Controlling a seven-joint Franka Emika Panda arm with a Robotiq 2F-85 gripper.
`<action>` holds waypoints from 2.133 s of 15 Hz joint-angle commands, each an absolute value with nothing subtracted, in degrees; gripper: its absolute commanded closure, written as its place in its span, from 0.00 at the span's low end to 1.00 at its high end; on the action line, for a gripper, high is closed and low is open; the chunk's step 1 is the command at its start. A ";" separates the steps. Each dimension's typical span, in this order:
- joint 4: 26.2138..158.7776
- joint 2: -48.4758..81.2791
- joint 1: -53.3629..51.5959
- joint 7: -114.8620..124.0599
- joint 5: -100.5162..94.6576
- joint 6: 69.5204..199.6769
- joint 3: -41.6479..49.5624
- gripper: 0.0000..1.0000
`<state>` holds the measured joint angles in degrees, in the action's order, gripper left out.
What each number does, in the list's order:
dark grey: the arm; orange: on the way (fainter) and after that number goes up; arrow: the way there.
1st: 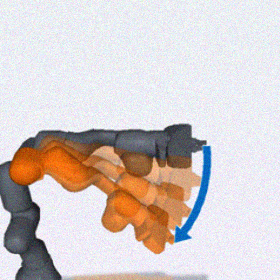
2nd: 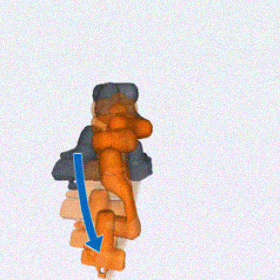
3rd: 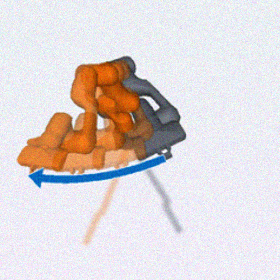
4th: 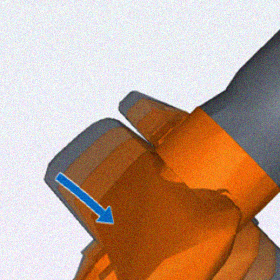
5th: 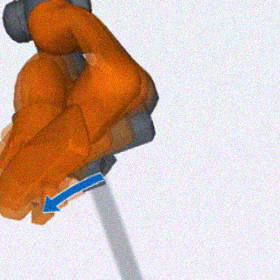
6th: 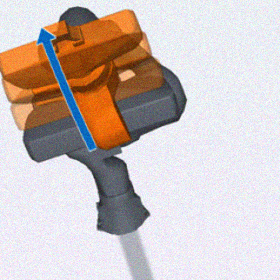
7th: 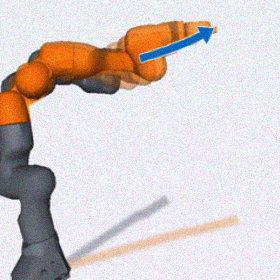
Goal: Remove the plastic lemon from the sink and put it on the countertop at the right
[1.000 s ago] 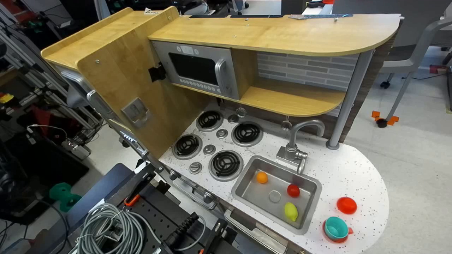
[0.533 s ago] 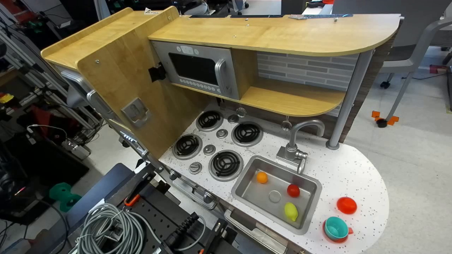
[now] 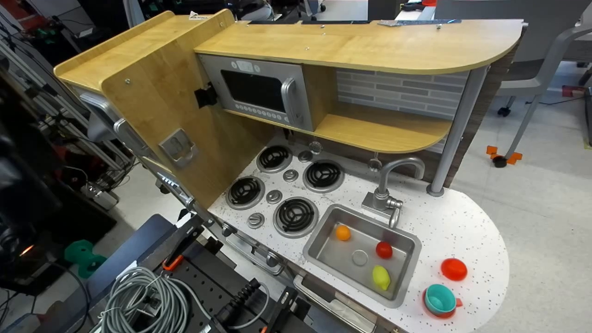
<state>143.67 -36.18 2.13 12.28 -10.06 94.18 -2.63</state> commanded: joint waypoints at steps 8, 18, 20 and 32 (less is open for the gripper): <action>145.09 -7.02 6.61 14.55 -17.16 126.27 0.00 0.00; 135.13 17.33 6.72 13.67 -15.92 143.89 7.86 0.00; 132.35 21.44 6.70 13.62 -15.43 146.06 9.26 0.00; 114.85 48.70 6.87 9.51 -8.67 158.35 11.51 0.00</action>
<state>121.53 41.60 7.41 11.02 -10.34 156.13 10.38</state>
